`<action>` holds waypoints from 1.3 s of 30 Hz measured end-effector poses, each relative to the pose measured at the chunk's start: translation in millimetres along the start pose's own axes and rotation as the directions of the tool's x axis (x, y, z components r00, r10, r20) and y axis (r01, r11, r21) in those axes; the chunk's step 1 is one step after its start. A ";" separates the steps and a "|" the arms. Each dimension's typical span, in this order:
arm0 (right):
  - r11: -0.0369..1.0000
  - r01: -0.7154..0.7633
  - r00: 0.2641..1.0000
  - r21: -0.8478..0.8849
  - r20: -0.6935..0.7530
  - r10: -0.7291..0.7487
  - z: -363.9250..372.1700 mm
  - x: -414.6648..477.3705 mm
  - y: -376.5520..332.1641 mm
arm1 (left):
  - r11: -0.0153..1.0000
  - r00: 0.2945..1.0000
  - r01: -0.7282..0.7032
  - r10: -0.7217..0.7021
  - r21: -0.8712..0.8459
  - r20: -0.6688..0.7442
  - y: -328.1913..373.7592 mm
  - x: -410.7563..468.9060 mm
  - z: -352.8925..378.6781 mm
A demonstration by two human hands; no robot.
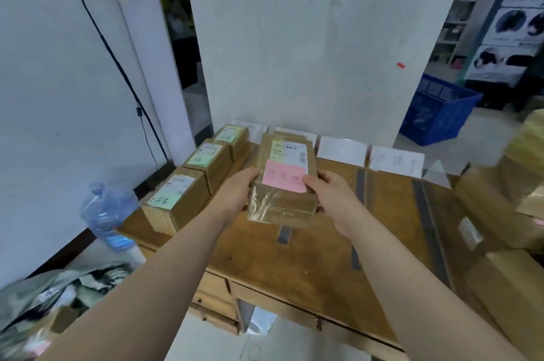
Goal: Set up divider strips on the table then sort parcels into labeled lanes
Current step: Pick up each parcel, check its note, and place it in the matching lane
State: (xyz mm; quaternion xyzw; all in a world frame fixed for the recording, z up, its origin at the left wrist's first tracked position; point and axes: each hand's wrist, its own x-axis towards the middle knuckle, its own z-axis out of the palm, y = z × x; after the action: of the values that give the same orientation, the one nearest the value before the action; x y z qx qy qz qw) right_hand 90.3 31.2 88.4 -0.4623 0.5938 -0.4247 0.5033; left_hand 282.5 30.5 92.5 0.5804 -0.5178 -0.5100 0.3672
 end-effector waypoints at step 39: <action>0.904 -0.335 0.925 -0.267 -0.277 0.261 115.6 209.8 128.2 | 0.942 0.966 0.168 -0.216 0.289 0.140 -141.7 251.6 -44.8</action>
State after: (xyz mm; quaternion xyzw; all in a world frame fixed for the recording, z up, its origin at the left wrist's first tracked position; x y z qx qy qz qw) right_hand 175.4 -151.0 -94.3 -0.3851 0.7720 -0.2955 0.4102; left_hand 343.9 -192.0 -86.6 0.6279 -0.5536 -0.5143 0.1861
